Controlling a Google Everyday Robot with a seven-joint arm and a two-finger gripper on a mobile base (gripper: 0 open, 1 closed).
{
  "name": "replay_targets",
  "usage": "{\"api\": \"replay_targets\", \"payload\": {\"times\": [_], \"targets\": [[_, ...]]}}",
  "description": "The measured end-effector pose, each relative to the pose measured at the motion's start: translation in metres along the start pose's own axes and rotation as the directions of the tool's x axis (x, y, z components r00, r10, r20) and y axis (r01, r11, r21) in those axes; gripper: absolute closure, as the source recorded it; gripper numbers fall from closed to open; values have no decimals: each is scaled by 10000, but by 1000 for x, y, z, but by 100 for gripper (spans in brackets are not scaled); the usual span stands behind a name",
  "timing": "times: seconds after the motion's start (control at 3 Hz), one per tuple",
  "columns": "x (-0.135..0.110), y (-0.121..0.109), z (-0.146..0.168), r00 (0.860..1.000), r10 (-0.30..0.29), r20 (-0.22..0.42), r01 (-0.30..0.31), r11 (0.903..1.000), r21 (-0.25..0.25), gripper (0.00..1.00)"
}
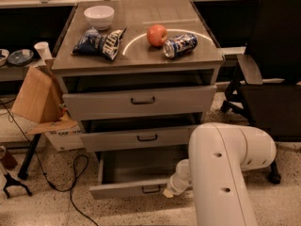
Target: Close bottom drawer
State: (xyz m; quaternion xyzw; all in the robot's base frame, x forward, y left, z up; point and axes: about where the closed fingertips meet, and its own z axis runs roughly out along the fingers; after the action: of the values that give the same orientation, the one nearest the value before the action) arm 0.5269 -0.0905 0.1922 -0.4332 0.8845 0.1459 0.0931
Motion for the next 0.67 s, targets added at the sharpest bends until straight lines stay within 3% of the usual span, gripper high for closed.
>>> {"api": "replay_targets", "payload": {"times": [0.67], "targets": [[32,-30,-1,9956,195,914,-172,9995,-262,100]]}}
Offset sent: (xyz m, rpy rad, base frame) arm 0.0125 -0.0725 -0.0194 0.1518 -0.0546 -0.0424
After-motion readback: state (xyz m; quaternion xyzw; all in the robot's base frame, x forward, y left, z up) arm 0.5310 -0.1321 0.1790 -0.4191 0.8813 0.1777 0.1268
